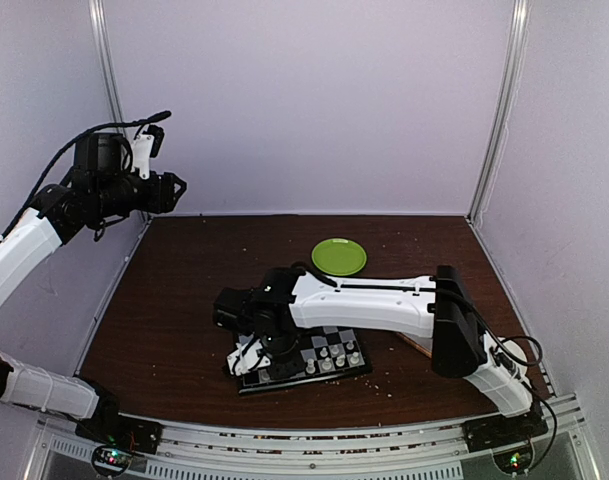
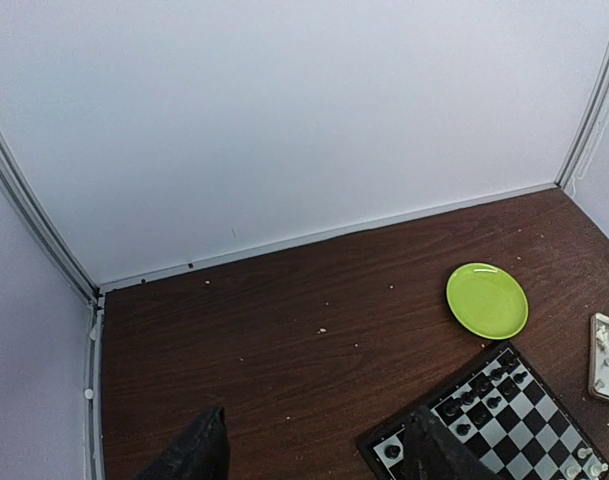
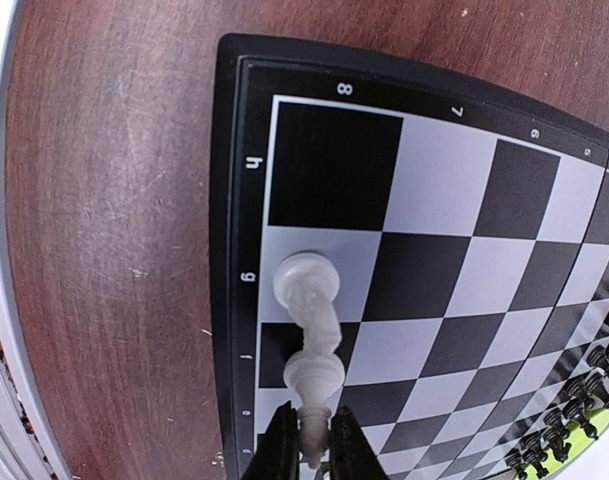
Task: Set up the chess pieces on the board
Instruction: Place the bishop on c1.
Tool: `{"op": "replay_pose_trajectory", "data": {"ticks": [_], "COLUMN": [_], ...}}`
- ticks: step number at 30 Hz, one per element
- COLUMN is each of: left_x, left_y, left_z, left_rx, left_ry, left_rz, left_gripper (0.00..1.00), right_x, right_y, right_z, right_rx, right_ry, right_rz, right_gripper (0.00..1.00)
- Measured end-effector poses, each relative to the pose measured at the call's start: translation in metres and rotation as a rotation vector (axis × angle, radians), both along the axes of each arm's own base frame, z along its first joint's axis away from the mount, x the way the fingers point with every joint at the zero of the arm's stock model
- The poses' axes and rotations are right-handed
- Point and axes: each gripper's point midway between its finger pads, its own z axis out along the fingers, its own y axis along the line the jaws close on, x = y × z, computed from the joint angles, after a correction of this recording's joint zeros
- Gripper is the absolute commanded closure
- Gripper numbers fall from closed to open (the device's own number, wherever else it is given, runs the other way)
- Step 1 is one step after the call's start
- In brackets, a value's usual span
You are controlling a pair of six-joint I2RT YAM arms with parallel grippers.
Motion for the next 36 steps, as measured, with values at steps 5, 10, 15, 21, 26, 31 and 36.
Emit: {"op": "replay_pose_trajectory", "data": {"ticks": [5,10,15,21,26,31,36], "left_x": [0.0000,-0.0001,-0.0002,-0.0002,-0.0002,-0.0003,0.0001], "left_y": [-0.0001,-0.0002,-0.0006,-0.0008,-0.0009,-0.0013,-0.0015], "left_z": [0.0000,0.0000,0.0000,-0.0002,-0.0002,-0.0004,-0.0011], "left_rx": [0.000,0.000,-0.001,-0.001,-0.001,-0.001,0.000], "left_ry": [0.000,0.000,0.000,0.001,0.001,0.002,0.003], "left_rz": [-0.001,-0.001,-0.003,-0.005,-0.005,-0.008,-0.008], "left_gripper": [0.39,0.39,0.39,0.39,0.39,0.39,0.39], "right_x": [-0.0001,-0.0001,-0.0001,-0.0005,-0.0006,-0.0011,-0.0013], "right_y": [-0.0002,0.0004,0.0034,0.0032,0.0031,0.0031,0.0027], "right_z": [-0.0016,-0.0014,0.0003,-0.0022,-0.0024,-0.0026,-0.0025], "right_rx": [-0.003,-0.001,0.010,0.005,0.005,0.005,0.004], "right_ry": [0.002,0.002,0.004,0.008,0.009,0.011,0.012], "right_rz": [-0.001,-0.003,-0.004,-0.004,-0.005,-0.007,-0.007], "right_gripper": [0.90,0.89,0.88,0.88,0.82,0.78,0.73]}}
